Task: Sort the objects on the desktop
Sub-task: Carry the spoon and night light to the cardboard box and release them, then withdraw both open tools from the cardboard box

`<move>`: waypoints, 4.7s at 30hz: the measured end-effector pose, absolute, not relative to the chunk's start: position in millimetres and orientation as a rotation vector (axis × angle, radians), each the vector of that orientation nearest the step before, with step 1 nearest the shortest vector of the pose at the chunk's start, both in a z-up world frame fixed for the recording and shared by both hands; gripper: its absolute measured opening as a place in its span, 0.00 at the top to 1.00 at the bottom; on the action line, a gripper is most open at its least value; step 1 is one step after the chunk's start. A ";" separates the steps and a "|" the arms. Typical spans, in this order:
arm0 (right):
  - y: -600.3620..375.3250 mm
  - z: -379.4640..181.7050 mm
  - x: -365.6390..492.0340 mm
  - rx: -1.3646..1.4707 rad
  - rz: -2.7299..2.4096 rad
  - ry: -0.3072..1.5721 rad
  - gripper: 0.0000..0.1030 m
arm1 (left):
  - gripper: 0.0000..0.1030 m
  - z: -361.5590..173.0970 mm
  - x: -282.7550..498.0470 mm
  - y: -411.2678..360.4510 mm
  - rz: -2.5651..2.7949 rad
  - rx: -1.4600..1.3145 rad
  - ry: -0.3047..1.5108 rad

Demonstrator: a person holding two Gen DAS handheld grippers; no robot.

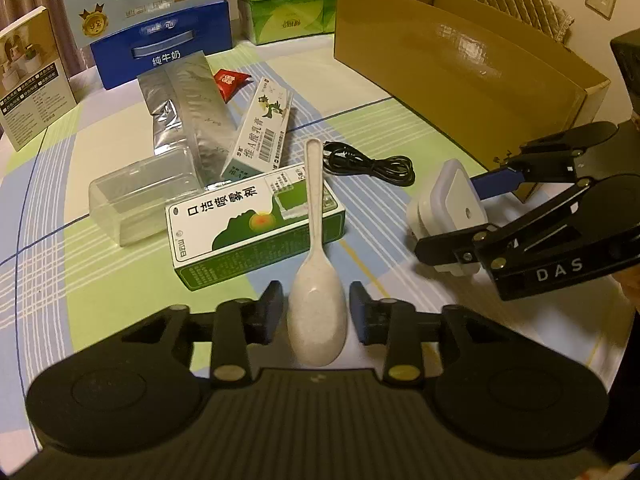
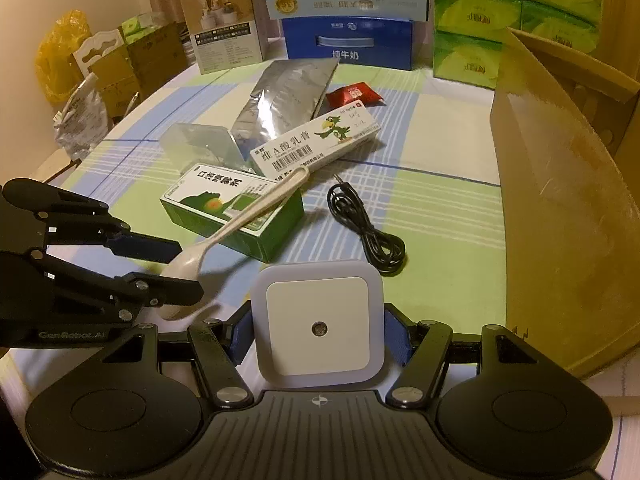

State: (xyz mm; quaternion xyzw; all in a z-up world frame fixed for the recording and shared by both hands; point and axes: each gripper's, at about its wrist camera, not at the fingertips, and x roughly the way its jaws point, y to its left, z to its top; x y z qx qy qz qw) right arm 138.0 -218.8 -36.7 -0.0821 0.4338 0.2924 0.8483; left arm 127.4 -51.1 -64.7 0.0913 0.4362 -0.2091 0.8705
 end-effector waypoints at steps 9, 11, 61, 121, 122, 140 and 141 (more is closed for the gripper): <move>-219.2 -37.2 140.3 -0.166 0.617 0.915 0.39 | 0.64 -73.5 129.4 -57.0 -0.444 0.219 0.927; -219.2 -37.3 141.1 -0.164 0.617 0.915 0.39 | 0.64 -75.8 129.5 -56.5 -0.440 0.217 0.931; -292.2 51.1 74.4 -0.017 0.473 0.755 0.39 | 0.73 25.9 68.5 -101.0 -0.342 0.083 0.824; -436.8 64.9 218.4 0.099 0.287 0.812 0.24 | 0.69 45.6 182.3 -252.3 -0.519 0.097 0.759; -437.5 65.8 217.6 0.103 0.285 0.807 0.22 | 0.69 46.5 180.9 -251.4 -0.519 0.097 0.757; -425.4 108.8 173.0 0.094 0.293 0.743 0.19 | 0.65 66.9 139.5 -213.2 -0.481 0.066 0.743; -423.4 111.3 169.6 0.090 0.295 0.739 0.19 | 0.65 69.1 136.3 -210.2 -0.477 0.066 0.740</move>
